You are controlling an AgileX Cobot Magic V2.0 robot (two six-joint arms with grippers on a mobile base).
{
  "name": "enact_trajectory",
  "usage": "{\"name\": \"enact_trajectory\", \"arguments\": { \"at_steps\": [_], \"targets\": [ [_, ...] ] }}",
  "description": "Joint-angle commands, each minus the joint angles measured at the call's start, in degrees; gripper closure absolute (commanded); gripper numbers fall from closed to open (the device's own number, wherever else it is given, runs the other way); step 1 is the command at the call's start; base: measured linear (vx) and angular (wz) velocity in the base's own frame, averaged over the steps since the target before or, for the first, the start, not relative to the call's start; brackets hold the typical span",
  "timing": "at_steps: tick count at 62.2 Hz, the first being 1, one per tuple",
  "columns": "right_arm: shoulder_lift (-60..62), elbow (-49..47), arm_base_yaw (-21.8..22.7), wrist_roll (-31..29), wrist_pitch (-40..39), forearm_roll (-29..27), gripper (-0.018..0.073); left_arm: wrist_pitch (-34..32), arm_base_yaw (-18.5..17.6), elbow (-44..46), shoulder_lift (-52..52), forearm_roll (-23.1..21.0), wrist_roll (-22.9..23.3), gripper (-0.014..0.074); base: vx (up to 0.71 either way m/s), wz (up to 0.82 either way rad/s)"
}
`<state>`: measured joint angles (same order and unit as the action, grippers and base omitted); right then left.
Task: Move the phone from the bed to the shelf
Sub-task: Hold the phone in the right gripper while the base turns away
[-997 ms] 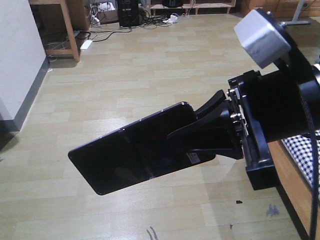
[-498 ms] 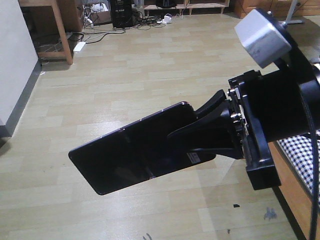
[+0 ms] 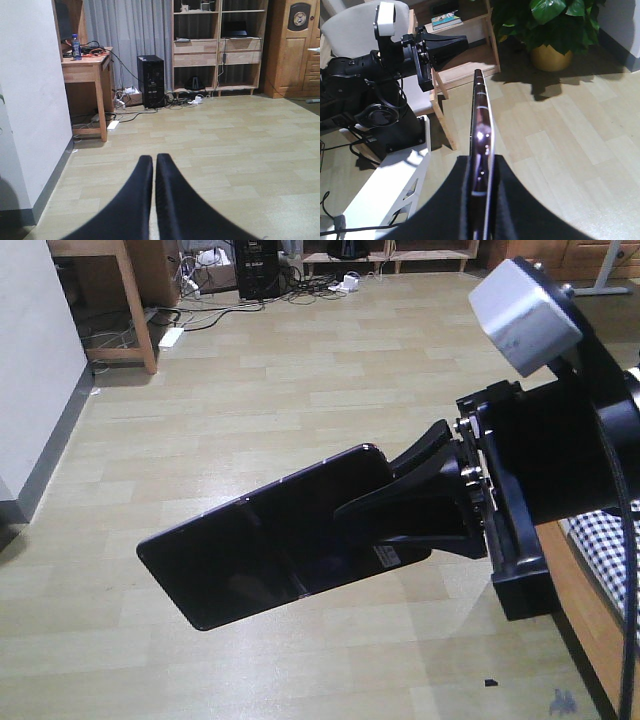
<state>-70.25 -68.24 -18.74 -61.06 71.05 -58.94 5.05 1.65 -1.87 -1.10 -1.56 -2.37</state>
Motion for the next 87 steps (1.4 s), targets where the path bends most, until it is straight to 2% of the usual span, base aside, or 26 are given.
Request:
{"name": "enact_trajectory", "arguments": {
  "at_steps": [1,87],
  "targets": [
    [1.42,-1.58,0.15,-0.41,2.62,-4.77,0.0561,-4.12,-0.20,1.43,-0.33,-0.56,0.50,0.0595,0.20,0.03],
    [1.42,-1.58,0.15,-0.41,2.62,-4.77,0.0561,-4.12,-0.20,1.43,-0.33,-0.56,0.50,0.0595,0.27,-0.06]
  ]
}}
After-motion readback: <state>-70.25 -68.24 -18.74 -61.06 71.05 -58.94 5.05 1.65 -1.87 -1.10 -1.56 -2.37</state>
